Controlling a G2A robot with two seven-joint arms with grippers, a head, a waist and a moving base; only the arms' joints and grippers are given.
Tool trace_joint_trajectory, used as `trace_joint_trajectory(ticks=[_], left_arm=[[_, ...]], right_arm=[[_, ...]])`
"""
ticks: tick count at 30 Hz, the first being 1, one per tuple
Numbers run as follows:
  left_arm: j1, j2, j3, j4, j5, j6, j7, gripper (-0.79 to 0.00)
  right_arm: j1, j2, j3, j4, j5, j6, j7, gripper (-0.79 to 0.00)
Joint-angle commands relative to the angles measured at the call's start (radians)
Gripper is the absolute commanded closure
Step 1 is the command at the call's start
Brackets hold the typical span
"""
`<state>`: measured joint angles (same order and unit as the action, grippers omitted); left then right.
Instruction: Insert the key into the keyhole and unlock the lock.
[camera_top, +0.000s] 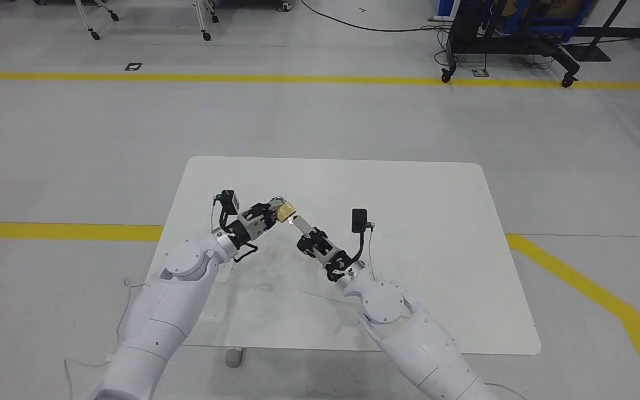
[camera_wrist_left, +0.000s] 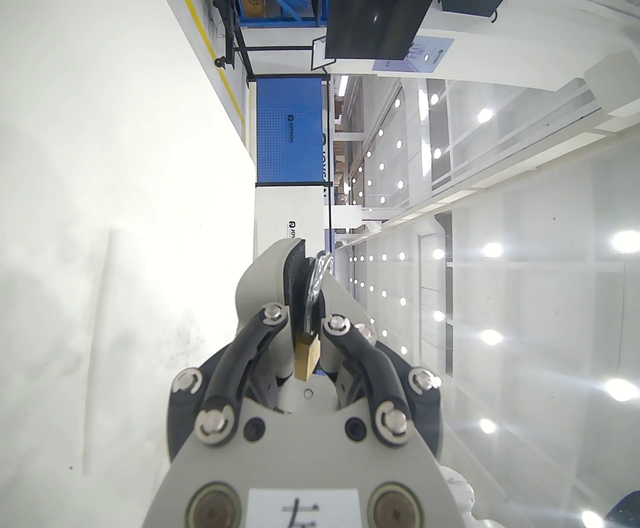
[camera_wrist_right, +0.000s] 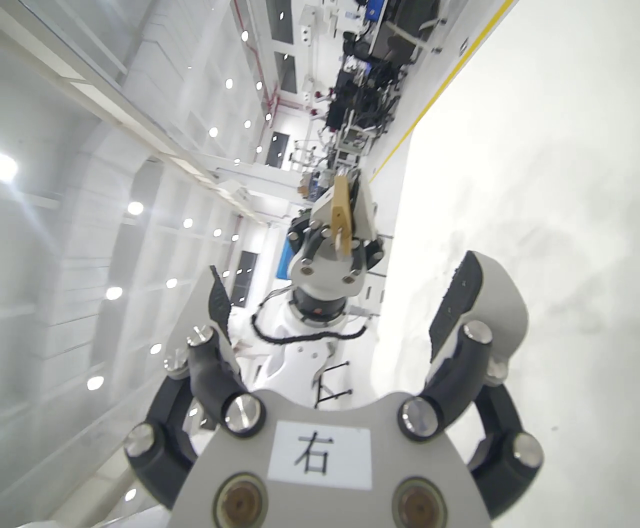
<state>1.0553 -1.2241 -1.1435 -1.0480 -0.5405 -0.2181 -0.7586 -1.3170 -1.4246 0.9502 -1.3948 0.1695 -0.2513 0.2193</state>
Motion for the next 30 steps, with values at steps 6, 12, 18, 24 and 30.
trace_joint_trajectory(ticks=[6,12,18,24,30], left_arm=[[-0.01,-0.004,-0.013,0.03,-0.128,0.025,-0.156,0.0],[-0.016,-0.008,-0.02,0.054,-0.194,0.034,-0.235,0.0],[-0.02,-0.01,-0.017,0.064,-0.197,0.023,-0.273,0.0],[-0.018,-0.012,-0.014,0.061,-0.185,0.015,-0.273,0.0],[-0.016,-0.013,-0.013,0.057,-0.176,0.013,-0.28,0.0]], right_arm=[[0.018,0.013,0.075,0.07,0.448,0.036,0.459,-0.311],[0.063,0.007,0.069,0.151,0.542,0.076,0.558,-0.246],[0.101,-0.002,0.055,0.205,0.577,0.091,0.574,-0.265],[0.118,-0.008,0.047,0.229,0.587,0.073,0.582,-0.268],[0.129,-0.011,0.044,0.249,0.594,0.078,0.584,-0.172]])
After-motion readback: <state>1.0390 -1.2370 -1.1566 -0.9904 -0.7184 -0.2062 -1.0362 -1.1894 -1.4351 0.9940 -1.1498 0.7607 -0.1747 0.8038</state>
